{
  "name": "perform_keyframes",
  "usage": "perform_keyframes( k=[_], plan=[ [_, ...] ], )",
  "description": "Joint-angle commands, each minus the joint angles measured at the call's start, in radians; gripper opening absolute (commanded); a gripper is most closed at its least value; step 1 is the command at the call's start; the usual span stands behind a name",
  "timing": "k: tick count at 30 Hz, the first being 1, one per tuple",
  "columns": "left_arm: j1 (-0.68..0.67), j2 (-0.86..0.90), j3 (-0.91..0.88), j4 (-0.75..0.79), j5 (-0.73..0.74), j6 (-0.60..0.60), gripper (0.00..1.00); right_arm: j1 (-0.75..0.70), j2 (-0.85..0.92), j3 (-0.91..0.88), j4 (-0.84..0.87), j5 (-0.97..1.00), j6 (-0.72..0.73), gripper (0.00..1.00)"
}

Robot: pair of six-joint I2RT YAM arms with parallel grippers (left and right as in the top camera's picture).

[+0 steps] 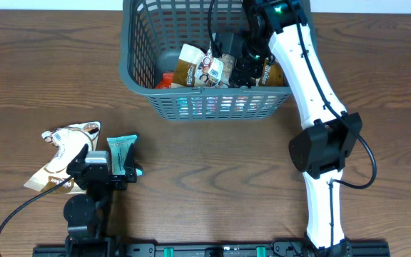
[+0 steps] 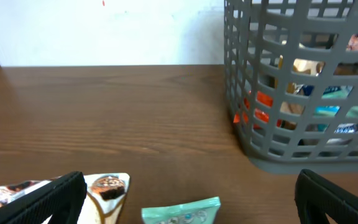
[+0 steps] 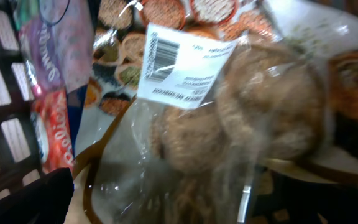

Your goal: Pack container

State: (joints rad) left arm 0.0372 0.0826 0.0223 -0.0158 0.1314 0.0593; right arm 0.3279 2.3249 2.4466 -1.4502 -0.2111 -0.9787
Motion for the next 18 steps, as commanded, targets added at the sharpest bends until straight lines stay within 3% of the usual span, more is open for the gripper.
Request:
perform_keyframes(
  k=[1,5,11,14,18],
  plan=[
    [-0.004,0.0,0.005,-0.008,0.018,-0.132,0.99,-0.03,-0.1,0.093,0.047,-0.043,0.023,0.99],
    [-0.004,0.0,0.08,-0.097,0.018,-0.238,0.99,-0.107,-0.204,0.2,0.184,-0.087,0.129,0.99],
    [-0.004,0.078,0.364,-0.283,-0.036,-0.232,0.98,-0.334,-0.341,0.236,0.392,-0.093,0.441,0.99],
    [-0.003,0.218,0.582,-0.404,-0.06,-0.168,0.99,-0.484,-0.379,0.236,0.391,-0.093,0.602,0.99],
    [-0.003,0.497,0.897,-0.696,-0.125,-0.143,0.99,-0.653,-0.38,0.233,0.316,-0.093,0.761,0.99]
  ],
)
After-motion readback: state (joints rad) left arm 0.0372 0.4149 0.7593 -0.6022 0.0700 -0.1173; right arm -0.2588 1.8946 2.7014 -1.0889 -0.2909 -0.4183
